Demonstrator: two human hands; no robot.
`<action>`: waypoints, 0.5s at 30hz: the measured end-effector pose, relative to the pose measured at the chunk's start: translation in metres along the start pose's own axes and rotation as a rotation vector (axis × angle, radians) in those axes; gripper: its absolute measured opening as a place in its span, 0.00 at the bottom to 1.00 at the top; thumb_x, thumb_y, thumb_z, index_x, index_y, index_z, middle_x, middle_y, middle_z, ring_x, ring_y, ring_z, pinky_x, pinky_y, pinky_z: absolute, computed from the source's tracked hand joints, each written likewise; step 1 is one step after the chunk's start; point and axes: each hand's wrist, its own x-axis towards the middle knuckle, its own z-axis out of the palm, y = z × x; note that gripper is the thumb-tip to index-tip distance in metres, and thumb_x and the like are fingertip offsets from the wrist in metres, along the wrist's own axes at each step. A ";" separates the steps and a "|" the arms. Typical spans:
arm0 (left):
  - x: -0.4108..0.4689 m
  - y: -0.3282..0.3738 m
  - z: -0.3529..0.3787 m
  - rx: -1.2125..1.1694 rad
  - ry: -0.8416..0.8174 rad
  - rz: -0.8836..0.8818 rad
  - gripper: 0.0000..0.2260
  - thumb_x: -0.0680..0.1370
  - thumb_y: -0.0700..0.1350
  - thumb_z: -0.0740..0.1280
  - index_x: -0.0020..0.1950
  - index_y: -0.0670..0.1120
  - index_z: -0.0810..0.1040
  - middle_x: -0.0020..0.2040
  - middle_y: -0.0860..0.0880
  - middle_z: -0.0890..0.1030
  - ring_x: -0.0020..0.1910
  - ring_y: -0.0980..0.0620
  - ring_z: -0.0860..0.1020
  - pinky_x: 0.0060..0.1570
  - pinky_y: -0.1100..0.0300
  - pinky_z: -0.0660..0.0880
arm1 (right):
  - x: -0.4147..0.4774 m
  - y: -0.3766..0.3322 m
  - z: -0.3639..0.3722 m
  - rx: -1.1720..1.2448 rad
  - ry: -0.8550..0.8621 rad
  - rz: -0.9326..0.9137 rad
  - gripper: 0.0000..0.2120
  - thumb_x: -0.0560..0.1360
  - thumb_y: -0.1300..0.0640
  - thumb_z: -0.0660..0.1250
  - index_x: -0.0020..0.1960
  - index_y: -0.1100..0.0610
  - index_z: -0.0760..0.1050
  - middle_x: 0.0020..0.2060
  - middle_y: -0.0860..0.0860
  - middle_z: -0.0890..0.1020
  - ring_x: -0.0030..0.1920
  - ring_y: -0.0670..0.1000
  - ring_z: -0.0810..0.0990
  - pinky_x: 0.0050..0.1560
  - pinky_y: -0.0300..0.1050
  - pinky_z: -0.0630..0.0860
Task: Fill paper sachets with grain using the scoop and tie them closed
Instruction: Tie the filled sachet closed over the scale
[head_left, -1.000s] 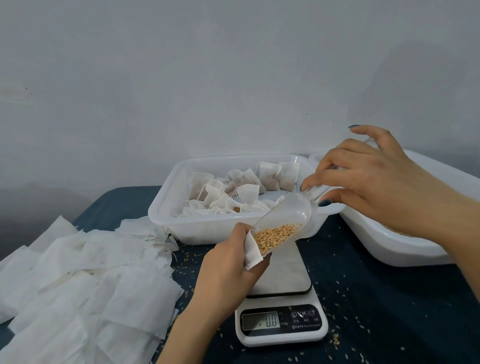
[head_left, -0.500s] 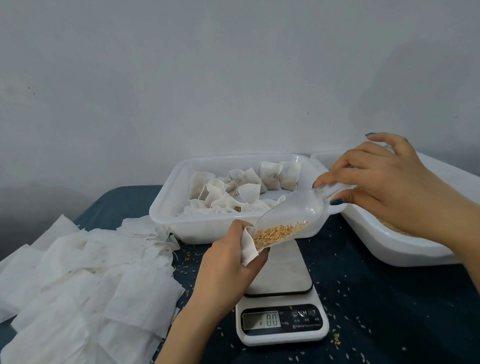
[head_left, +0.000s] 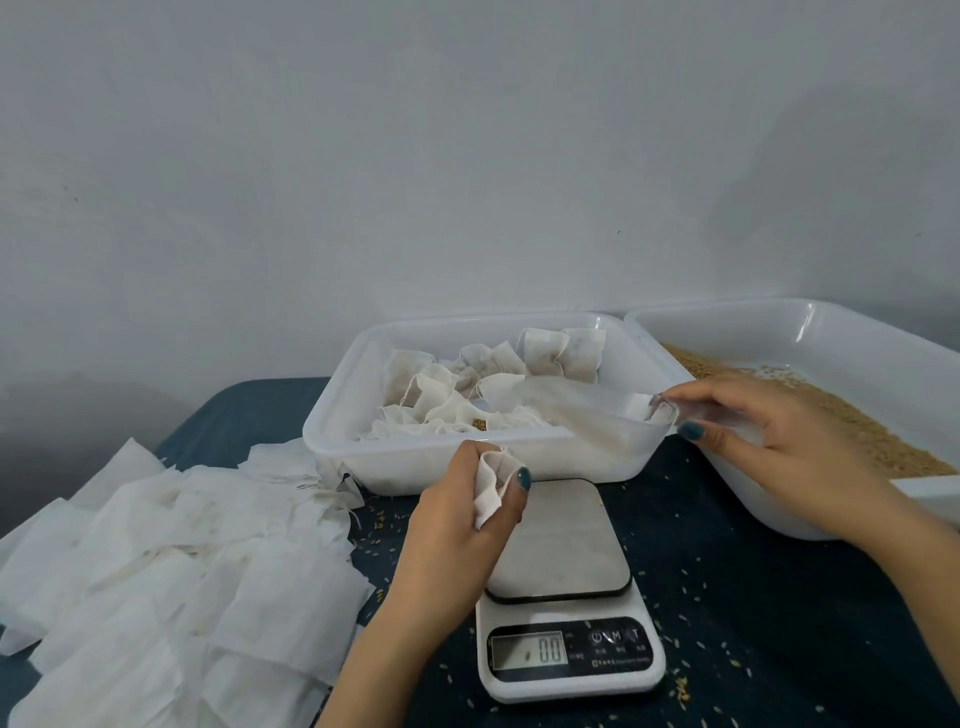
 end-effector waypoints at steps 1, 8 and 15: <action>0.000 -0.001 0.000 -0.010 -0.003 -0.005 0.10 0.77 0.61 0.61 0.45 0.55 0.70 0.36 0.51 0.77 0.30 0.54 0.70 0.33 0.49 0.72 | 0.000 0.002 0.001 0.039 0.029 0.040 0.19 0.73 0.31 0.61 0.58 0.37 0.77 0.56 0.38 0.81 0.57 0.43 0.80 0.59 0.50 0.75; 0.004 -0.013 -0.007 0.049 0.002 0.001 0.06 0.82 0.52 0.59 0.46 0.56 0.70 0.33 0.58 0.77 0.27 0.57 0.70 0.29 0.60 0.70 | 0.010 0.024 -0.005 -0.014 0.287 0.291 0.14 0.78 0.45 0.64 0.60 0.46 0.78 0.50 0.40 0.81 0.48 0.43 0.78 0.44 0.43 0.70; 0.010 -0.013 -0.017 0.295 0.202 0.114 0.12 0.80 0.56 0.56 0.46 0.58 0.79 0.50 0.61 0.74 0.53 0.59 0.68 0.52 0.74 0.63 | 0.023 0.074 -0.020 -0.518 0.116 0.604 0.11 0.82 0.58 0.60 0.56 0.62 0.79 0.47 0.59 0.81 0.38 0.56 0.73 0.39 0.49 0.69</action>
